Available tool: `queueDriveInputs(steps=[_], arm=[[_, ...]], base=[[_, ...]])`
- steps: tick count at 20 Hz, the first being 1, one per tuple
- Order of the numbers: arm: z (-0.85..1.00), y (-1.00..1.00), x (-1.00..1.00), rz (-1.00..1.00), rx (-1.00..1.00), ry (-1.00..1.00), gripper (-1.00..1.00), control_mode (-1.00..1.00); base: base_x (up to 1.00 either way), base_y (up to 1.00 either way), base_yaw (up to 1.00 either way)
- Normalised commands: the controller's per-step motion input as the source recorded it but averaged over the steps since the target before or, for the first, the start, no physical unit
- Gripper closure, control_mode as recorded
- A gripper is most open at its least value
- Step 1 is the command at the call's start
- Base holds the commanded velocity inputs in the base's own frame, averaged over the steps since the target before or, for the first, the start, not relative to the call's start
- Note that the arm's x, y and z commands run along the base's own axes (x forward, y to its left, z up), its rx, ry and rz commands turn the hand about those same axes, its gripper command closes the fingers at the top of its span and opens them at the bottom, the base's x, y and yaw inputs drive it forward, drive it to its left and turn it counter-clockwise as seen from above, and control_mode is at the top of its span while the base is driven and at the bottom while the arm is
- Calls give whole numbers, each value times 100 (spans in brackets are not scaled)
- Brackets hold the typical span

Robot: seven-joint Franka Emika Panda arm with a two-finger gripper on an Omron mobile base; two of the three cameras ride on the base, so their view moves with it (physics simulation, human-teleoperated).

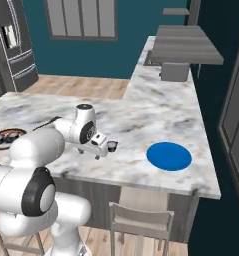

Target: Place two yogurt containers on each plate.

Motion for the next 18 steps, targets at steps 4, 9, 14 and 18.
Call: queueDriveInputs(steps=[4, 9, 14, 18], arm=[[0, 0, 0, 0, 0, 0, -100, 100], [0, 0, 0, 0, 0, 0, -100, 100], [0, 0, 0, 0, 0, 0, -100, 100], [0, 0, 0, 0, 0, 0, -100, 100]], base=[[63, -77, 0], [37, -81, -7], [-37, -55, -28], [80, -27, -11]])
